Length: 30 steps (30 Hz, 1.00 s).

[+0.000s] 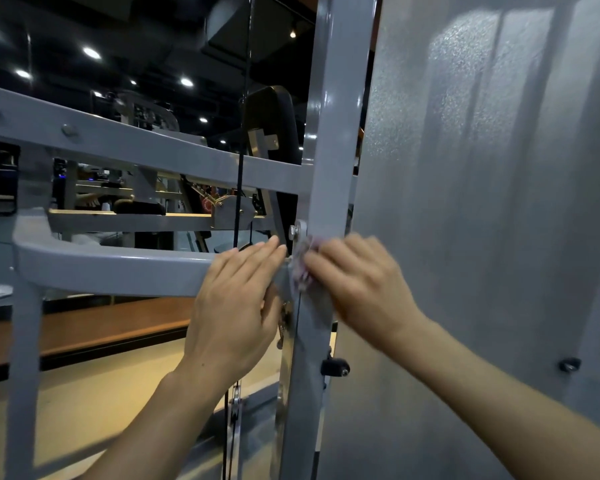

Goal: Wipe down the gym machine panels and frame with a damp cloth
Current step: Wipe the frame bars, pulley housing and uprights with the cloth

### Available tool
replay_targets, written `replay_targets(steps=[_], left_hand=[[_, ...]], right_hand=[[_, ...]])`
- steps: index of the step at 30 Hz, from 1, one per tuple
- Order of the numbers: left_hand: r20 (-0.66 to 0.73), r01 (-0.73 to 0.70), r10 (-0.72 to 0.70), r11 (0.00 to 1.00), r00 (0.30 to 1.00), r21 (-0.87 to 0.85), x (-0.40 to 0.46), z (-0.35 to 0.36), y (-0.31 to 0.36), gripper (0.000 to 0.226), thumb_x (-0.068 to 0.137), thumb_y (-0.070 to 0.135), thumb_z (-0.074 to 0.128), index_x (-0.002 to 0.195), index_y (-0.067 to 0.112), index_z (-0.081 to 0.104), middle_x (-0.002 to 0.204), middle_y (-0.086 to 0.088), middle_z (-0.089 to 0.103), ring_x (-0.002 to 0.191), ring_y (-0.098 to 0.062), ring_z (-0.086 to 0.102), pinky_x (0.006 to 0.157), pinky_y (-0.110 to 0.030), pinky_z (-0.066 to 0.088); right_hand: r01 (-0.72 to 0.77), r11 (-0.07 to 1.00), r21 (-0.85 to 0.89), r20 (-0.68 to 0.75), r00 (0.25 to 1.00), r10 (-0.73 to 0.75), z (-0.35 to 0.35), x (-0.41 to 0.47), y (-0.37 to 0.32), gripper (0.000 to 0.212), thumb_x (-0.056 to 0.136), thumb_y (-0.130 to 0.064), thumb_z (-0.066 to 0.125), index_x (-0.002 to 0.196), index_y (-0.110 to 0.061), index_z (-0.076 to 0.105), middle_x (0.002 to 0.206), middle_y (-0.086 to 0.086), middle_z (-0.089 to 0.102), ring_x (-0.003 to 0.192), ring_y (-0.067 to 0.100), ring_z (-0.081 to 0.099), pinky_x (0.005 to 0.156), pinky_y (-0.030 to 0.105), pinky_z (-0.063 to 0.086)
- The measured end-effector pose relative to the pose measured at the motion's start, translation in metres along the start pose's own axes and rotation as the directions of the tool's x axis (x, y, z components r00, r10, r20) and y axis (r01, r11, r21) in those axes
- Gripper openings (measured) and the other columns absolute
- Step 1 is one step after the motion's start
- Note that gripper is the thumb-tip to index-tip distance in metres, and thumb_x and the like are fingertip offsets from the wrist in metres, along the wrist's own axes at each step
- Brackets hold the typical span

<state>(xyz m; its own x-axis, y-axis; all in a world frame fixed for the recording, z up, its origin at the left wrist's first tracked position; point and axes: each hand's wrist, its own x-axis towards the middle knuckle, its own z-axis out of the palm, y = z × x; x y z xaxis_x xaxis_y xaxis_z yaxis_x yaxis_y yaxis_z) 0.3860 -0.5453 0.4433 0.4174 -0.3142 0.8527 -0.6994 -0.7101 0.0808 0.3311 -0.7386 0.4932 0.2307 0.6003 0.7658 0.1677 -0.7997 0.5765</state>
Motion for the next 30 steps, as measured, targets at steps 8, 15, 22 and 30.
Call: replay_targets(steps=[8,15,22,30], left_hand=[[-0.026,0.010,-0.010,1.000,1.000,-0.015,0.000,0.003,0.000,0.058,0.096,0.028,0.050,0.153,0.023,0.048,0.157,0.007,0.048,0.146,-0.009,0.038,0.127,-0.024,0.005],[-0.043,-0.013,0.012,1.000,0.999,-0.021,0.000,0.005,-0.001,0.056,0.098,0.032,0.042,0.152,0.019,0.050,0.157,0.004,0.050,0.146,-0.010,0.041,0.127,-0.031,0.015],[-0.046,0.010,-0.013,0.999,0.999,-0.044,0.000,0.005,0.000,0.057,0.095,0.028,0.049,0.151,0.021,0.051,0.154,0.006,0.052,0.144,-0.011,0.043,0.127,-0.031,0.014],[-0.059,-0.003,0.000,0.999,0.998,-0.041,0.000,0.005,0.000,0.056,0.097,0.033,0.040,0.150,0.020,0.052,0.154,0.005,0.053,0.143,-0.011,0.044,0.126,-0.031,0.016]], right_hand=[[-0.019,0.997,-0.073,-0.005,1.000,0.018,-0.012,0.033,0.031,0.016,0.093,-0.010,0.063,0.106,-0.013,0.071,0.104,0.008,0.066,0.080,0.032,0.055,0.066,0.041,0.038],[0.072,0.996,0.044,0.103,0.992,-0.076,0.002,-0.014,-0.016,0.029,0.108,-0.009,0.043,0.099,-0.009,0.071,0.102,0.009,0.067,0.075,0.028,0.054,0.062,0.037,0.040],[-0.022,1.000,-0.013,0.032,0.999,0.023,-0.009,0.028,0.025,0.016,0.095,-0.007,0.061,0.108,-0.008,0.070,0.108,0.011,0.066,0.081,0.029,0.054,0.066,0.042,0.046],[0.157,0.987,0.042,0.164,0.973,-0.162,-0.006,-0.009,0.001,0.041,0.106,-0.003,0.030,0.103,-0.010,0.070,0.105,0.007,0.065,0.078,0.025,0.051,0.063,0.036,0.042]])
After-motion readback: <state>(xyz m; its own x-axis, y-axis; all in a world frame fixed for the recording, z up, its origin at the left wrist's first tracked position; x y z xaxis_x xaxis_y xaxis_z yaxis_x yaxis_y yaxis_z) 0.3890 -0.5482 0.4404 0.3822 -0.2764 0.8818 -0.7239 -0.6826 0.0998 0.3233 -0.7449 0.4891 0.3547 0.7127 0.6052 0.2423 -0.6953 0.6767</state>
